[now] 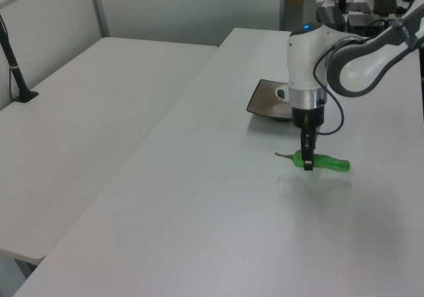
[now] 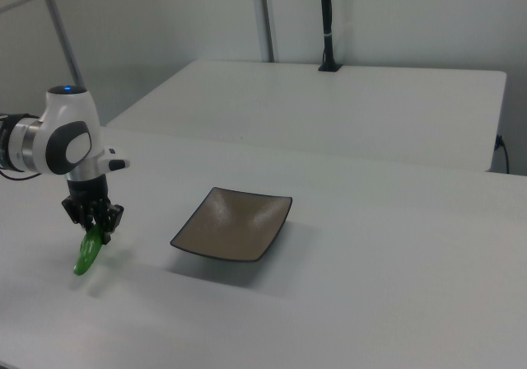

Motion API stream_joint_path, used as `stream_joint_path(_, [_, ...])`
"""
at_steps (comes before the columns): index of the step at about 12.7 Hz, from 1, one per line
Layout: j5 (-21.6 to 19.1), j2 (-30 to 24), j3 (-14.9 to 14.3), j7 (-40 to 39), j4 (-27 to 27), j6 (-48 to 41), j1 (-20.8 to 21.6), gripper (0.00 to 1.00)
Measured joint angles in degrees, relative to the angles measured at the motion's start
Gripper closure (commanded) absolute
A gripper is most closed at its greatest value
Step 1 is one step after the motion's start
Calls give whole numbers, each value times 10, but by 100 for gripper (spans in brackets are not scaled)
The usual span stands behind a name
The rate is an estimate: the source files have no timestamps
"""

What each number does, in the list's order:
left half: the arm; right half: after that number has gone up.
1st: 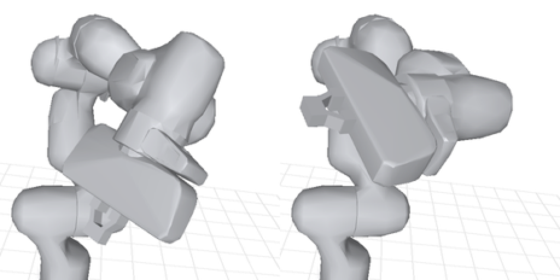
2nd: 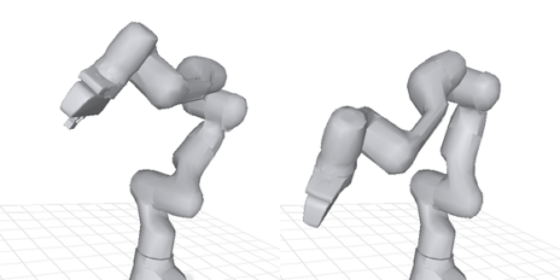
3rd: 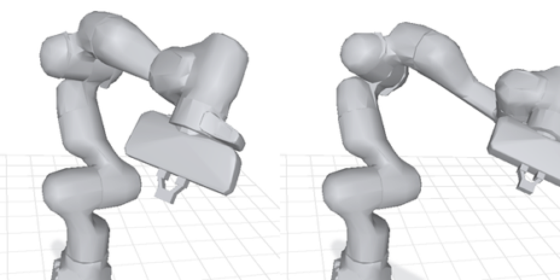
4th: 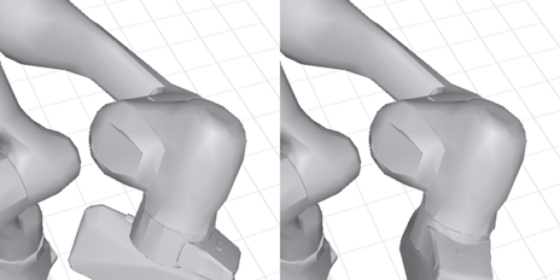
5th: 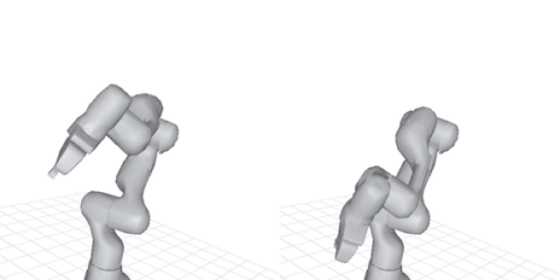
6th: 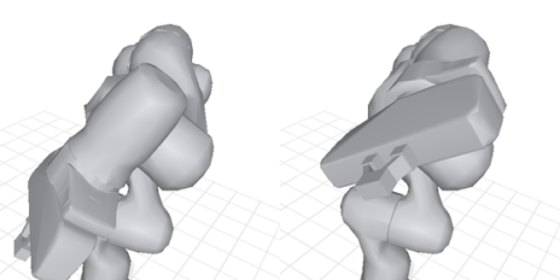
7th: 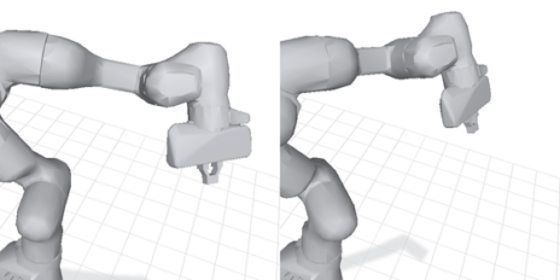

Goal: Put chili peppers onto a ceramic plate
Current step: 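Close the gripper on the green chili and lift it, then carry the held chili over the dark square plate, then lower the chili onto the plate and open the gripper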

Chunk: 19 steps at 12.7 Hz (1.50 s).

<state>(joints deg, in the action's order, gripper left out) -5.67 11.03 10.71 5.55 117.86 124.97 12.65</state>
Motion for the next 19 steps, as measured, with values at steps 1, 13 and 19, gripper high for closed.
stream_joint_path(1, [0, -1, 0, 0, -10, 0, -2, 87])
stream_joint_path(13, [0, 2, -33, -100, -120, 0, -103, 85])
stream_joint_path(19, [41, 55, -47, -130, -165, 1, -154, 0])
